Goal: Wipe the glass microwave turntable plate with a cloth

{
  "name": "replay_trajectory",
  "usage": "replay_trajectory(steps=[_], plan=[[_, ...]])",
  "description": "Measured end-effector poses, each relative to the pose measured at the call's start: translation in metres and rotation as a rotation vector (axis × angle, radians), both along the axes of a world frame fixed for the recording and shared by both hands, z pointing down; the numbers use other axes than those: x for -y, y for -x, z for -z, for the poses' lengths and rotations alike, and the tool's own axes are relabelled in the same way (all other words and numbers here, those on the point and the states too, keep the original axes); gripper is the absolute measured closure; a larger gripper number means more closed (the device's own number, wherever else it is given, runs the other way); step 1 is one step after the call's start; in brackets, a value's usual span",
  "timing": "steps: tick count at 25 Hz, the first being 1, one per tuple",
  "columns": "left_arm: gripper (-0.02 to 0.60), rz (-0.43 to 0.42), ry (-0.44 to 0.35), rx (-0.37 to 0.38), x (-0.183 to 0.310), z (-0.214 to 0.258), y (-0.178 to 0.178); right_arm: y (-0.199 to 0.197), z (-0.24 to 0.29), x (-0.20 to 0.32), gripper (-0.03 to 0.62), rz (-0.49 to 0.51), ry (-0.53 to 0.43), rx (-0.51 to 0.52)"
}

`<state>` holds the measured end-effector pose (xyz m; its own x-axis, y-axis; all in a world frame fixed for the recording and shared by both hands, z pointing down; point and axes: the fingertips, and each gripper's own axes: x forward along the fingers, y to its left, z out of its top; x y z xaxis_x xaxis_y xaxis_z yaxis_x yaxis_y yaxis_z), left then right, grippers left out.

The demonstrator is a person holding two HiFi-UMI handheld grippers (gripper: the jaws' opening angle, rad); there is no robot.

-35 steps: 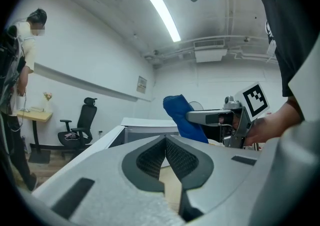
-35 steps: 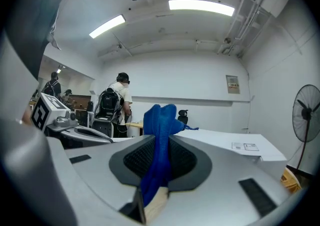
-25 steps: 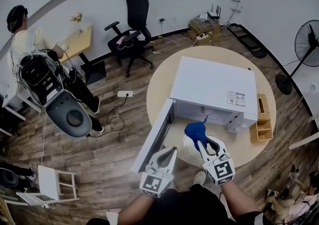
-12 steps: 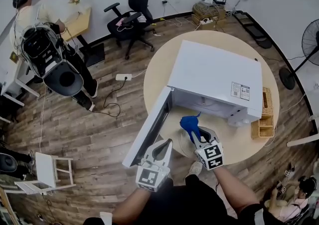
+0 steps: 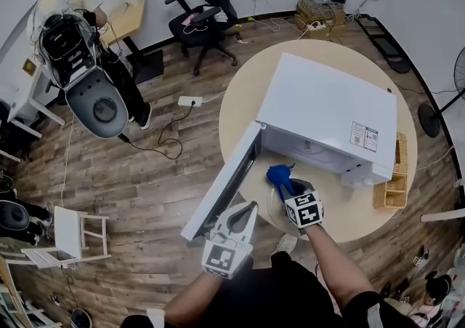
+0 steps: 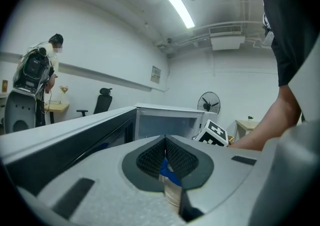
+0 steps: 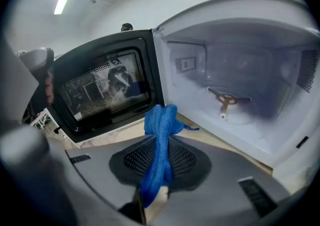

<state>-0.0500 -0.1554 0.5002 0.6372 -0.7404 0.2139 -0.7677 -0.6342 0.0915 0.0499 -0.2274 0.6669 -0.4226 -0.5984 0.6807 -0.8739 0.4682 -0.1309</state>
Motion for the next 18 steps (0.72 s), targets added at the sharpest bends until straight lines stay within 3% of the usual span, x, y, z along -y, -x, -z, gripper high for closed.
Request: replay_trajectory(steps=[7, 18], plan=[[0.575, 0.02, 0.023, 0.0, 0.0, -0.002, 0.002, 0.001, -0.036, 0.005, 0.523, 0.038, 0.066, -0.127], [0.575, 0.017, 0.044, 0.0, 0.008, -0.005, 0.0, -0.006, -0.038, 0.012, 0.522, 0.031, 0.065, -0.165]])
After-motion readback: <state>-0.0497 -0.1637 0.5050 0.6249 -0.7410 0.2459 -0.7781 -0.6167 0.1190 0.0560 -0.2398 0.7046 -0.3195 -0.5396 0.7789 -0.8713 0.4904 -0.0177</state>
